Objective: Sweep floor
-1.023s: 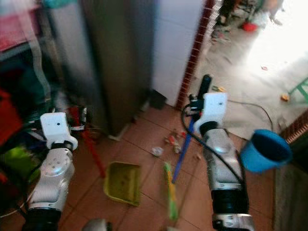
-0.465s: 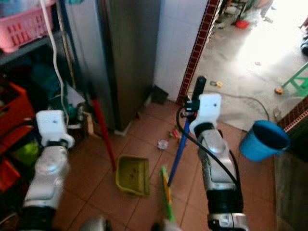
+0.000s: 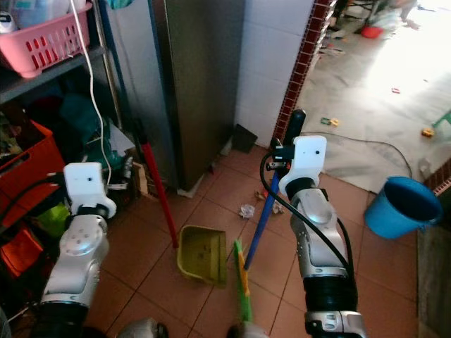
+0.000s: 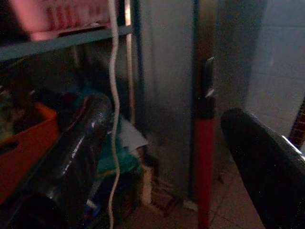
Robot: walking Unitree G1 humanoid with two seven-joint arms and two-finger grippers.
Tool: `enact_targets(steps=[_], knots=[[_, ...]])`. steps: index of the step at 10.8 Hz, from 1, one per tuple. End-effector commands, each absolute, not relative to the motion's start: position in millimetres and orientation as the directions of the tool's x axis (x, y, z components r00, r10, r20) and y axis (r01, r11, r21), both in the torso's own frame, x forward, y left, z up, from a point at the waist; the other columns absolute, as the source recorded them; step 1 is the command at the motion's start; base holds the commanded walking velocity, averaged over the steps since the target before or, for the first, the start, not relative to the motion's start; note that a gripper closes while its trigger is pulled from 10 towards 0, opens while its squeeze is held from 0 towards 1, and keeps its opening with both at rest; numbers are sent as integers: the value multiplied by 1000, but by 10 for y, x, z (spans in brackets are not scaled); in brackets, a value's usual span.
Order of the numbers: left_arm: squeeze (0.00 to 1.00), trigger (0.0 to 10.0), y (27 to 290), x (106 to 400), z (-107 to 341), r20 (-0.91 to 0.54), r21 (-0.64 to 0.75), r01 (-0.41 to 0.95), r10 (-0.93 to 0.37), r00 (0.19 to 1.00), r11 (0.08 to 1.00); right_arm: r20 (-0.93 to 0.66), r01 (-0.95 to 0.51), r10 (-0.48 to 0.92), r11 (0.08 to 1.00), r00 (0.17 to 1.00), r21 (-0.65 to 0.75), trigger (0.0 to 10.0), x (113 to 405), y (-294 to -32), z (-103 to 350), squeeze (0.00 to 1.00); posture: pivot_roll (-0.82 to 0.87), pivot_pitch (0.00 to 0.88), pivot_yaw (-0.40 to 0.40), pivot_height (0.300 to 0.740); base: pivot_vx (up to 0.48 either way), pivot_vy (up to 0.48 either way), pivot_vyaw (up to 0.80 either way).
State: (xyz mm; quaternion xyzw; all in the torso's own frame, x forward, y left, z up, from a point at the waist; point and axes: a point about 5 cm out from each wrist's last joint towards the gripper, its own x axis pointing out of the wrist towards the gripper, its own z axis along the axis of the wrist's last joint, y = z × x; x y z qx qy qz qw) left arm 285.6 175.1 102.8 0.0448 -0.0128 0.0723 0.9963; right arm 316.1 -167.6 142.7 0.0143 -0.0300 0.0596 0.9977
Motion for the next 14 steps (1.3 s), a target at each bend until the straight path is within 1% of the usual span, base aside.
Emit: enact_targets(steps=[1,5,8,9,14], knots=[[0,10000,1695,2871,1058,42,87,-120,117,992,989,120,-107,104,994,987,16,10000,3188,-1728,1565,0,30,29,-64,740,352,0,0],[0,10000,1691,2862,1062,48,86,-121,117,992,989,115,-108,106,994,988,12,10000,3181,-1730,1552,0,31,33,-64,740,393,0,0],[0,10000,1689,2852,1064,53,87,-123,119,991,989,116,-112,111,994,987,1,10000,3178,-1727,1552,0,31,33,-64,740,0,0,0],[0,10000,1689,2851,1066,56,84,-127,123,991,988,115,-112,111,994,987,0,10000,3179,-1728,1551,0,31,32,-66,740,266,0,0],[0,10000,1699,2847,1051,52,83,-158,154,987,984,114,-115,115,993,987,-4,10000,3179,-1741,1549,0,26,33,-70,740,0,0,0]])
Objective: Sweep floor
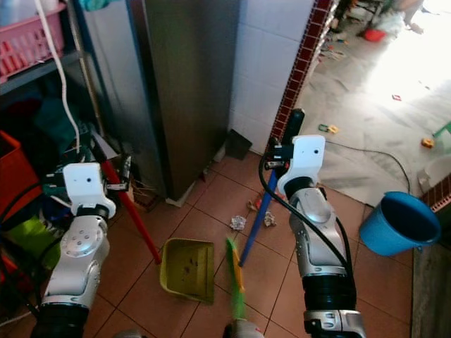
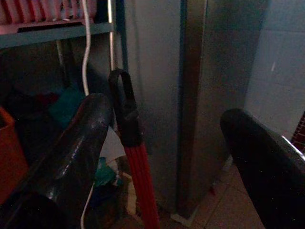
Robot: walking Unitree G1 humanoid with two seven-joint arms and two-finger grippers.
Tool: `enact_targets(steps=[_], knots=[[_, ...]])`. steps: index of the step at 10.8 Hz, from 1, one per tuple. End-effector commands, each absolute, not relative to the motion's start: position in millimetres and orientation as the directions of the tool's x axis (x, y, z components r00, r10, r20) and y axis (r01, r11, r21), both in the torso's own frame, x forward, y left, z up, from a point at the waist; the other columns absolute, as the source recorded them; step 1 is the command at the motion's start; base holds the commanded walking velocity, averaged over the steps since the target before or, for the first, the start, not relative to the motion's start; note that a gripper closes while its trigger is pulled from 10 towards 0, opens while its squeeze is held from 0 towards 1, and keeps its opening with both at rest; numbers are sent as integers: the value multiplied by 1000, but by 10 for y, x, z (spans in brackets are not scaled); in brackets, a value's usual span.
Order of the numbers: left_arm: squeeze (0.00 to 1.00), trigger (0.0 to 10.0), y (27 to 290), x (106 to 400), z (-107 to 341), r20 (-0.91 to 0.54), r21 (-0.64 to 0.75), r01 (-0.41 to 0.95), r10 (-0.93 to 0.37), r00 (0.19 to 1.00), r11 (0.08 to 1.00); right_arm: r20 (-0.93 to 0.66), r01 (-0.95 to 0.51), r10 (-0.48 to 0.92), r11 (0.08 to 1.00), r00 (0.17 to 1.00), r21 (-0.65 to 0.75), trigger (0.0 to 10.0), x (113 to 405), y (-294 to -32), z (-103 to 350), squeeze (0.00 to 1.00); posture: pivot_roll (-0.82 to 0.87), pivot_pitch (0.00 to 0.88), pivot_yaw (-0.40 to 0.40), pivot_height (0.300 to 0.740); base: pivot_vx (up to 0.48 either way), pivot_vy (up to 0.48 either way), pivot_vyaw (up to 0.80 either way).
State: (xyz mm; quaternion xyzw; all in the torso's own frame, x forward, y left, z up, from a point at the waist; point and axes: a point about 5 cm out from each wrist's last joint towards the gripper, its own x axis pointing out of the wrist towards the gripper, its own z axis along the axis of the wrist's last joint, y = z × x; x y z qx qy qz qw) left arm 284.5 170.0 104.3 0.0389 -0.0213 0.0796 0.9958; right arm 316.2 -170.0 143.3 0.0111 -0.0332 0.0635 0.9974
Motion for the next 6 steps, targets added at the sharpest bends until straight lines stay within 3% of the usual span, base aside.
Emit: enact_targets(steps=[1,6], knots=[[0,10000,1727,2843,1042,50,92,-176,172,984,980,111,-115,116,993,987,-9,10000,3175,-1745,1546,0,25,35,-72,740,0,0,0],[0,10000,1793,2836,1033,55,96,-214,210,976,972,107,-122,123,992,987,-14,10000,3173,-1755,1546,0,24,38,-78,740,0,0,0]])
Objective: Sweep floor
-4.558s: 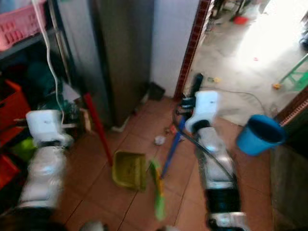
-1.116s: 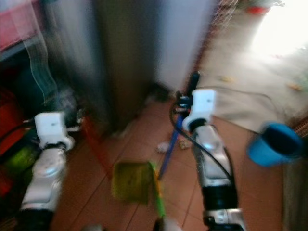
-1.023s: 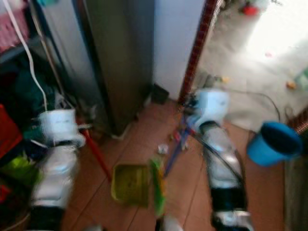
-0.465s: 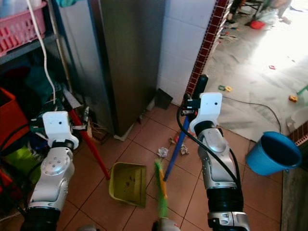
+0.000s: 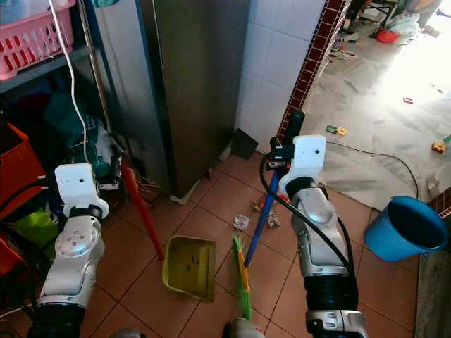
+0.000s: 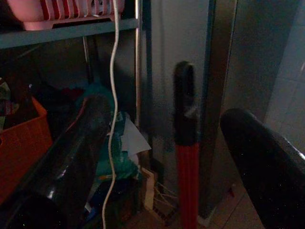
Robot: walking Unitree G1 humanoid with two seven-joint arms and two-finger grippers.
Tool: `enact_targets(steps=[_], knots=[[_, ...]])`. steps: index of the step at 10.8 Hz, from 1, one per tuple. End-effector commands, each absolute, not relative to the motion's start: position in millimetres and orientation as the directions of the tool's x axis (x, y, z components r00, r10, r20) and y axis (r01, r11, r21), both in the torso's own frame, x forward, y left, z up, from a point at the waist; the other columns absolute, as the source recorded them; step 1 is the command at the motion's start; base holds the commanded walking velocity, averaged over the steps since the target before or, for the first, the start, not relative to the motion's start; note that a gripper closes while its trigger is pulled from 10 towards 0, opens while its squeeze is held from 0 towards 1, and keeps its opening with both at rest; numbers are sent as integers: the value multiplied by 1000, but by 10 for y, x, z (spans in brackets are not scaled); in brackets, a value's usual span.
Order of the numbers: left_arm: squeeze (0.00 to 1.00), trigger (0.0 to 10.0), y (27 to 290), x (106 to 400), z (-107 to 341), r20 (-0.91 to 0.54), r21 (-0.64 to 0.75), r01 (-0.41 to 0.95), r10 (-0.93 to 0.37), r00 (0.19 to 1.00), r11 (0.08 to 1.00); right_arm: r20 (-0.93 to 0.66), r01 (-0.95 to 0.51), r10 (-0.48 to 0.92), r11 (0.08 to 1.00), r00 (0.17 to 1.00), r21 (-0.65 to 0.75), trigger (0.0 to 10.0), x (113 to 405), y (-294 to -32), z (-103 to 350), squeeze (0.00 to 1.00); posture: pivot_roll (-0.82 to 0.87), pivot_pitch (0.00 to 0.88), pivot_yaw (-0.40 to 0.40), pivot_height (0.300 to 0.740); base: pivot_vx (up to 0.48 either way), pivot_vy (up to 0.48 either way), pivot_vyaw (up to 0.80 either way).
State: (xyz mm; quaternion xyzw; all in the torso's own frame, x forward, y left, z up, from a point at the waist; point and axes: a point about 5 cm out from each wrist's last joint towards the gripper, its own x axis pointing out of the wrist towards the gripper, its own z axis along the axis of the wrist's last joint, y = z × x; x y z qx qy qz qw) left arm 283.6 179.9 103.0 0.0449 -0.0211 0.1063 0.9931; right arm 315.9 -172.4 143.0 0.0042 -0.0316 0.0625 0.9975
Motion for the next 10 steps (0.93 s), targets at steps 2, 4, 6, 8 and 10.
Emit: enact_targets(steps=[2,4,6,8,10], knots=[[0,10000,1830,2848,968,25,108,-215,214,977,971,104,-126,127,992,987,-15,10000,3158,-1749,1536,0,20,43,-80,740,0,0,0],[0,10000,1895,2874,877,-13,117,-225,228,974,967,101,-123,124,992,987,-19,10000,3152,-1772,1540,0,11,49,-80,740,0,0,0],[0,10000,1935,2882,825,-34,125,-230,236,971,965,97,-121,123,992,988,-22,10000,3132,-1787,1534,0,8,58,-82,740,0,0,0],[0,10000,1928,2951,784,-58,110,-194,201,978,975,94,-126,128,992,987,-23,10000,3114,-1776,1538,0,-2,72,-87,740,0,0,0],[0,10000,1939,3009,733,-85,121,-165,175,981,979,83,-127,130,991,988,-40,10000,3073,-1824,1549,0,-31,96,-95,740,0,0,0]])
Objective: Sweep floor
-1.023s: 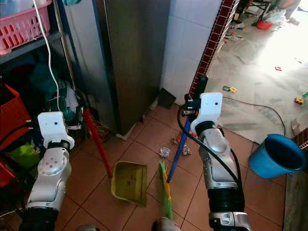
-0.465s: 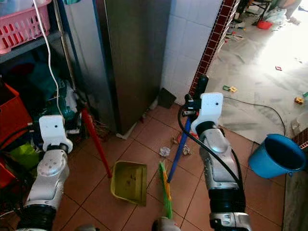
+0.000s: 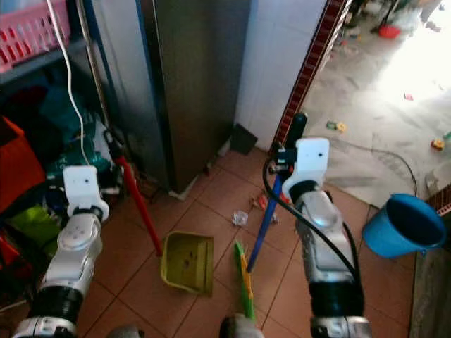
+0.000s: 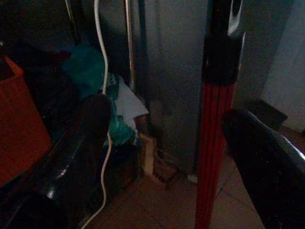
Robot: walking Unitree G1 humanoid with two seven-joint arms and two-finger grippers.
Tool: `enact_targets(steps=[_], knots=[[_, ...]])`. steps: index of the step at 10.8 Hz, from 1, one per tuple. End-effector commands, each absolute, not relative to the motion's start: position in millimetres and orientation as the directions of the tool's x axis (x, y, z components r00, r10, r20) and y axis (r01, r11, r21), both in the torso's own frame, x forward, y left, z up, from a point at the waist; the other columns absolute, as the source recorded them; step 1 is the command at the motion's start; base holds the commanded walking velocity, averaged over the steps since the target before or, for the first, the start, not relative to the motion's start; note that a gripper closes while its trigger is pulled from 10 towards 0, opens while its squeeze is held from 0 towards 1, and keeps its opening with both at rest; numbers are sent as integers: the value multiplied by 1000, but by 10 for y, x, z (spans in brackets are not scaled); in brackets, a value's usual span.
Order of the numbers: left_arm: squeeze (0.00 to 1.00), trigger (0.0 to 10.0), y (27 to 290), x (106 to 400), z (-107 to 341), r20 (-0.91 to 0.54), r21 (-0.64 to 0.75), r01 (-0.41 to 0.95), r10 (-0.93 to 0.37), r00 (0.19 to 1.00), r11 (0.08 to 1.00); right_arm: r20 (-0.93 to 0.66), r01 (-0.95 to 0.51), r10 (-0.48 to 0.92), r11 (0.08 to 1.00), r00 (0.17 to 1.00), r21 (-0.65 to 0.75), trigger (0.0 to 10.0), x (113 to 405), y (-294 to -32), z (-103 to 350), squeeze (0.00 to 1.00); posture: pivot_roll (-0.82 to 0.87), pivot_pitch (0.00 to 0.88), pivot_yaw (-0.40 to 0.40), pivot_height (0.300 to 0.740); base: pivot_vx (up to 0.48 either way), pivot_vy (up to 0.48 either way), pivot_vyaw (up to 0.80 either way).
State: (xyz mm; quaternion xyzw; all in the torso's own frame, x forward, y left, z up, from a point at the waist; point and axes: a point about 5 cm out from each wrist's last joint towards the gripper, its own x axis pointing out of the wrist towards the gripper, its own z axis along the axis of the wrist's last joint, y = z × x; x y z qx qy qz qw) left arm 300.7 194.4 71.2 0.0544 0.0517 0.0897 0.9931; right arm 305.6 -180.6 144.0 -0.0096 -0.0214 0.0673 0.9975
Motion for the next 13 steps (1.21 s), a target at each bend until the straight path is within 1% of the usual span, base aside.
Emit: enact_targets(steps=[1,3,6,8,11,12,13], knots=[[0,10000,1958,3048,697,-103,117,-159,172,980,980,66,-121,124,991,990,-57,10000,3015,-1891,1545,0,-49,118,-101,740,0,0,0],[0,10000,1933,3087,675,-105,116,-143,155,982,983,54,-119,122,991,991,-67,10000,2942,-1930,1556,0,-80,147,-107,740,0,0,0],[0,10000,1773,3205,685,-79,100,-78,86,993,992,27,-112,115,989,993,-94,10000,2816,-2017,1600,0,-133,180,-118,740,0,0,0],[0,10000,1790,3281,744,-49,104,-83,89,995,991,12,-110,112,988,994,-109,10000,2755,-2060,1630,0,-159,195,-124,740,0,0,0],[0,10000,1921,3410,910,15,118,-157,156,988,981,-15,-104,103,986,995,-127,10000,2634,-2116,1654,0,-201,224,-131,740,0,0,0],[0,10000,1920,3463,967,36,140,-154,150,988,978,-27,-102,99,986,995,-134,10000,2606,-2140,1661,0,-209,228,-134,740,0,0,0],[0,10000,1916,3481,989,43,133,-157,152,987,979,-30,-102,99,985,995,-136,10000,2596,-2147,1667,0,-215,230,-136,740,0,0,0]])
